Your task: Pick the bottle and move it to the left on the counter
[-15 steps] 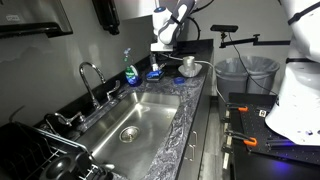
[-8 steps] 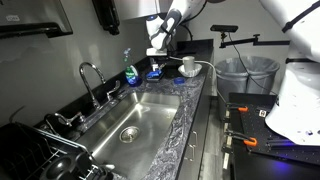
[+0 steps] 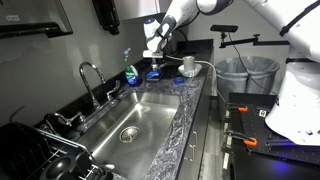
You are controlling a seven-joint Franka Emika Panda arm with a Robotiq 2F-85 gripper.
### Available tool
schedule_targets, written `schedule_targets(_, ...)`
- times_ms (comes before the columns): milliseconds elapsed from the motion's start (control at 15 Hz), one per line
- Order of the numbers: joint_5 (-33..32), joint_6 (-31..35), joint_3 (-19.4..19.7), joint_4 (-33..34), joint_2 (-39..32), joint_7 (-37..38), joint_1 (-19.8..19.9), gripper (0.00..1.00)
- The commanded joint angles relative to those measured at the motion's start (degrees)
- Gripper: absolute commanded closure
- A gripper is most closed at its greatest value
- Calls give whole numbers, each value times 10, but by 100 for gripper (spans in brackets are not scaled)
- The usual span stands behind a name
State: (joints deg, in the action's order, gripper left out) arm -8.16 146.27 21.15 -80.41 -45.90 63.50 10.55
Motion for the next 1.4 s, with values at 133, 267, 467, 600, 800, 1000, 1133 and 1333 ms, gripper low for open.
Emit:
schedule_targets(133,23,-26,3,86,-59,-6,9,0)
schedule_targets(267,26,-33,4,109,-77,-4,13,0)
schedule_targets(467,28,-45,4,141,-102,-4,20,0)
schedule_targets(600,29,-51,3,158,-115,-5,23,0)
schedule_targets(800,20,-53,-1,171,-124,0,26,0)
schedule_targets(1000,19,-51,-1,179,-130,-2,26,26)
schedule_targets(1133,19,-47,-3,175,-127,-6,25,42)
schedule_targets(1333,19,-48,-6,165,-112,-12,23,65)
